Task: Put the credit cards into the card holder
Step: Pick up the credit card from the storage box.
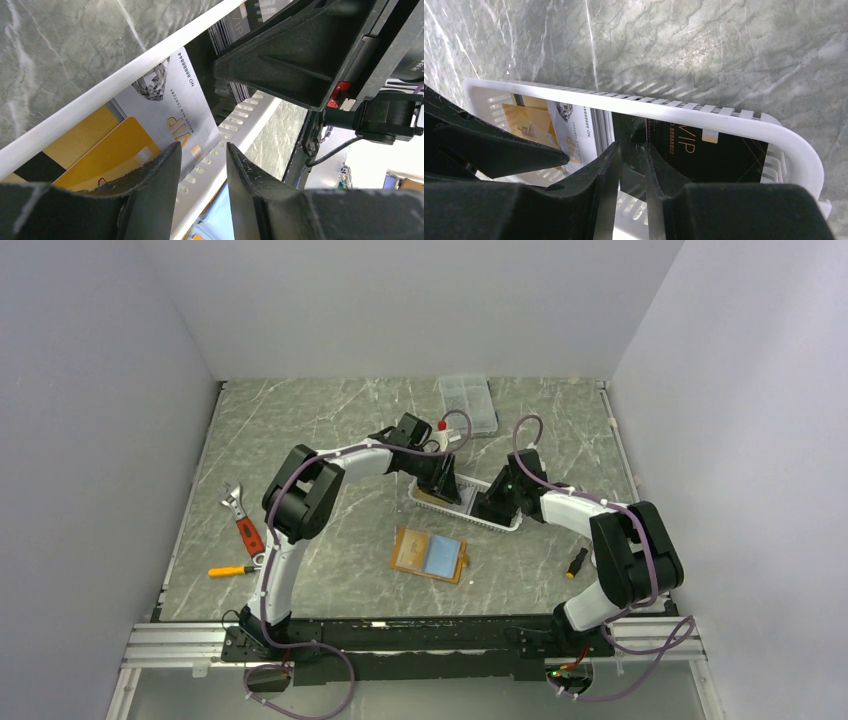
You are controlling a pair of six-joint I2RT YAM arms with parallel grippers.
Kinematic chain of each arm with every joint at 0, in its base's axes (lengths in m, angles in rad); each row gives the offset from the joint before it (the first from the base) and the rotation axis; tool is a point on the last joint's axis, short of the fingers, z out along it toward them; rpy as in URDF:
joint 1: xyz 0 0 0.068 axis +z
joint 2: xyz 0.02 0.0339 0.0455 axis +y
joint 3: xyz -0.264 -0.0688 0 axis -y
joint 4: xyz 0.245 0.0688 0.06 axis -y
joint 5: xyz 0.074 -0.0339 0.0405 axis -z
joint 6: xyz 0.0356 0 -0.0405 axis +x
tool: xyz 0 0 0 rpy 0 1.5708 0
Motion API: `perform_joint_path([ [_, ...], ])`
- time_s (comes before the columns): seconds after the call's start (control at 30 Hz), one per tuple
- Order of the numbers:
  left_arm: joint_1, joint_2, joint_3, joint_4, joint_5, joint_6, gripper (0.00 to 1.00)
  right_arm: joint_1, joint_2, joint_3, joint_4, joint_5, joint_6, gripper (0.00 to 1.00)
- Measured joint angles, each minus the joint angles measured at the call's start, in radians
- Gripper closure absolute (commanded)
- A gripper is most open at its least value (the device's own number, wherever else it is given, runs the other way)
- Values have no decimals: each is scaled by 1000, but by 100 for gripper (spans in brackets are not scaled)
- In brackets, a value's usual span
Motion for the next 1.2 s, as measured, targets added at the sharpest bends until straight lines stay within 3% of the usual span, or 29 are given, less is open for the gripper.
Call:
perform_joint_path([
  [0.67, 0, 2, 8, -19, -3, 21, 55, 20, -66, -1, 15, -60, 11, 82],
  [0.8, 0, 2, 8, -19, 1, 21, 54, 23, -67, 26, -44, -32, -5, 63],
  [0.93, 0, 2, 8, -19, 5, 22, 54, 55, -29, 158, -236, 146, -51, 44],
  [1.2, 0, 1, 6, -21, 16, 26, 54, 179, 98, 331, -481, 415, -88, 40],
])
